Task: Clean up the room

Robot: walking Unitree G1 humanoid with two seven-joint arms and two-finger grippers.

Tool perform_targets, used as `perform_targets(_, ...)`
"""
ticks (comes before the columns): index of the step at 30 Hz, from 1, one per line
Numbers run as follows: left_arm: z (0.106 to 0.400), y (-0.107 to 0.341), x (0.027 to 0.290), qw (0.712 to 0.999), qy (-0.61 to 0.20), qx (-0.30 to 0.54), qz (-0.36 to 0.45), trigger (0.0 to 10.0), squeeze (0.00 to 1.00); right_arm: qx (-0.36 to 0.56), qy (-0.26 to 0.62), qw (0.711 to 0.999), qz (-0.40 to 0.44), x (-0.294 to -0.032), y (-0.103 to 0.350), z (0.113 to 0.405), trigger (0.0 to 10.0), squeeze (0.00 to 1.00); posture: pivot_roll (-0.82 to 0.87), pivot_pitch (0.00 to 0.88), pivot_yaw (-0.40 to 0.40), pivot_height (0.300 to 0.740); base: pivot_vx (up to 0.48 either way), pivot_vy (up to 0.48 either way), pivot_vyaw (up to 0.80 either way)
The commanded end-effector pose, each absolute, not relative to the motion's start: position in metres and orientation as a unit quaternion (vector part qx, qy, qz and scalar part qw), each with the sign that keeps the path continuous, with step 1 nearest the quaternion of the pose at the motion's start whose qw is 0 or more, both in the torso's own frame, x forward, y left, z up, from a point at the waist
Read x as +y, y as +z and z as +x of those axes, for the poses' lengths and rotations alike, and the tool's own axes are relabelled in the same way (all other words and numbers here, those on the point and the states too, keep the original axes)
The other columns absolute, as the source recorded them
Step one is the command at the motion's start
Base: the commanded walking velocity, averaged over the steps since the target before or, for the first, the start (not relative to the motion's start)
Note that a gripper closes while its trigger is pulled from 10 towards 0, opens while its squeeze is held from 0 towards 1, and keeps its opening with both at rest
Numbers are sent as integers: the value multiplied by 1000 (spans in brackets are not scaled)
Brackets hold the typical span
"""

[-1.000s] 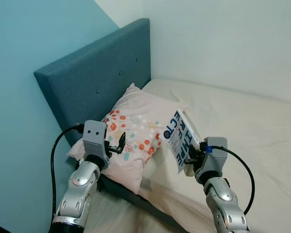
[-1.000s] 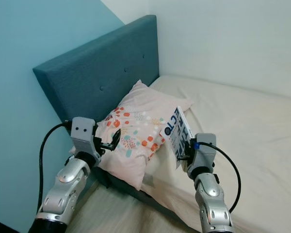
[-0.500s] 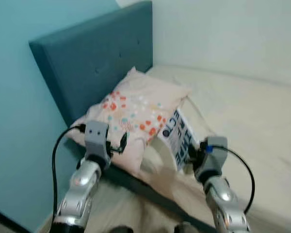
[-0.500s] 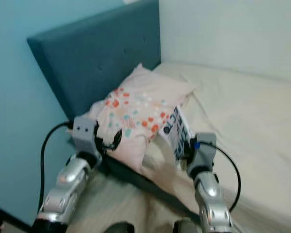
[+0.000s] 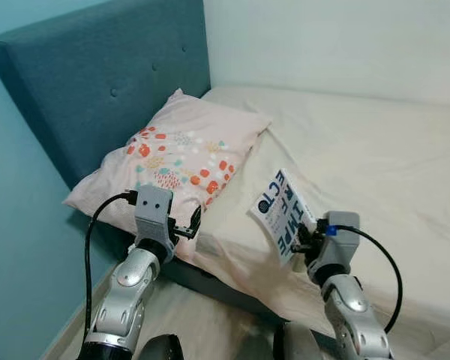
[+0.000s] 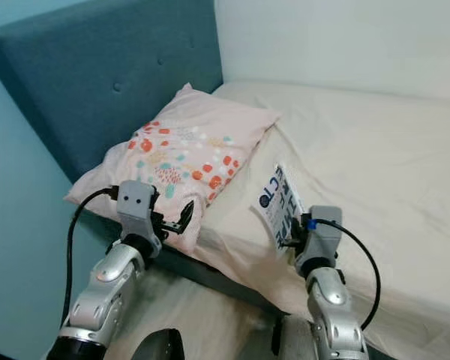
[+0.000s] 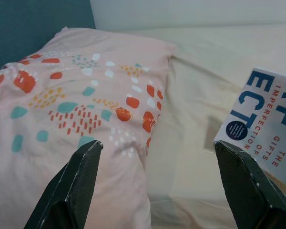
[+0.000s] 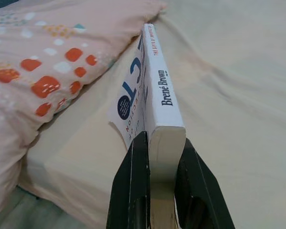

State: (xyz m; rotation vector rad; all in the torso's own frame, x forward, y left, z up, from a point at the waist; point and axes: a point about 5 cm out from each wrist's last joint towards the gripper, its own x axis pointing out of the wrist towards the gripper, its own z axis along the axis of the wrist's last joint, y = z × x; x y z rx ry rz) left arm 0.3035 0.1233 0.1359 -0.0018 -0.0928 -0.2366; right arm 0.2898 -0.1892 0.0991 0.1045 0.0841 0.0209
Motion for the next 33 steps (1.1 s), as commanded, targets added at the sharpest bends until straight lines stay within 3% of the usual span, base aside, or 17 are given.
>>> perform_targets(1,303,134,129,993,-110,-40,3,10000,0,19,36,996,80,-188,115,295,10000,0,15,74,55,574,0,0,0)
perform_targets(15,300,135,139,994,-97,-41,6,10000,0,39,195,963,184,-214,149,324,10000,0,32,89,43,574,0,0,0)
perform_targets(17,300,136,140,995,-95,-42,6,10000,0,50,207,958,193,-221,151,328,10000,0,40,97,35,574,0,0,0)
perform_targets(18,297,138,144,995,-90,-45,7,10000,0,68,224,948,214,-240,154,333,10000,0,53,106,26,574,0,0,0)
perform_targets(25,292,139,149,995,-87,-46,8,10000,0,140,253,933,213,-261,145,329,10000,0,70,124,21,574,0,0,0)
perform_targets(33,289,142,152,995,-91,-47,11,10000,0,153,310,912,223,-270,151,328,10000,0,85,141,22,574,0,0,0)
